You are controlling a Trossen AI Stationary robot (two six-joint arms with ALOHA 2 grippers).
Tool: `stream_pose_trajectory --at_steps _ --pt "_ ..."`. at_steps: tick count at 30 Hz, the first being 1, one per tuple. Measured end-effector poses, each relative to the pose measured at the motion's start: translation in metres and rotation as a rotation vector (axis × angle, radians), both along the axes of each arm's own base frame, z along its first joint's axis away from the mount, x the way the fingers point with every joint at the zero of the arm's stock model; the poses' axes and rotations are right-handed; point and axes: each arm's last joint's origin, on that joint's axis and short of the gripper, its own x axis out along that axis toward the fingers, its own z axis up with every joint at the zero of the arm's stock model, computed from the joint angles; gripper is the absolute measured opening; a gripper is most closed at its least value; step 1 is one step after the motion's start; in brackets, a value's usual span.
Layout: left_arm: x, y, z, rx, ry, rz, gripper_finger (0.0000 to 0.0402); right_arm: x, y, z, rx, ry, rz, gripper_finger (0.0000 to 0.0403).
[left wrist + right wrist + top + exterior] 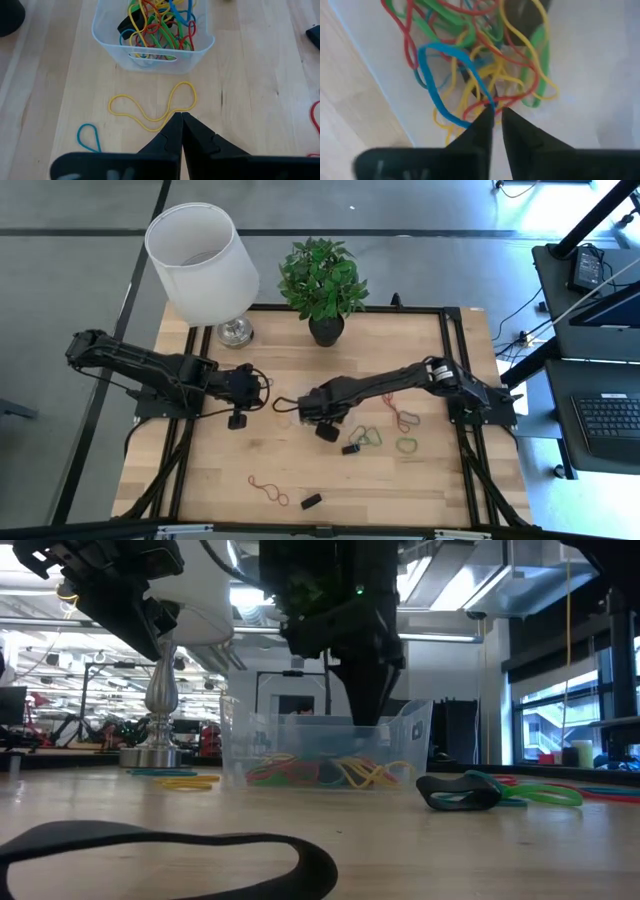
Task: Pick and place rubber bands into bin
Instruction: Put the blue rubber band into the transparent container, then put the bottom black rubber band into the transparent container
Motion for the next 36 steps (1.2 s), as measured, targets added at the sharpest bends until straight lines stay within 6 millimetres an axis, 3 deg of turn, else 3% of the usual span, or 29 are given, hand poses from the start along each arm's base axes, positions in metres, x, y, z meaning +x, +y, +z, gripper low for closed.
stream_pose_trajectory --at_steps 12,18,24,29,36 --pt "0.0 0.0 0.0 0.0 -0.004 0.0 0.0004 -0.006 -0.001 0.022 0.005 -0.043 -0.007 0.0135" --pt "0.001 0.0 0.0 0.006 -0.007 0.005 0.0003 -0.008 -0.001 0.027 0.002 -0.044 0.069 0.0169" --pt "0.001 -0.004 0.004 -0.02 -0.021 0.007 0.0002 -0.021 -0.003 0.061 -0.034 -0.126 0.165 0.0165" --pt "0.009 -0.019 0.023 0.01 -0.072 0.011 0.0002 -0.057 -0.008 0.085 -0.035 -0.228 0.169 0.0144" --pt "0.047 -0.057 0.042 0.095 -0.073 -0.002 0.0002 -0.149 -0.013 0.095 -0.002 -0.386 0.128 0.0131"
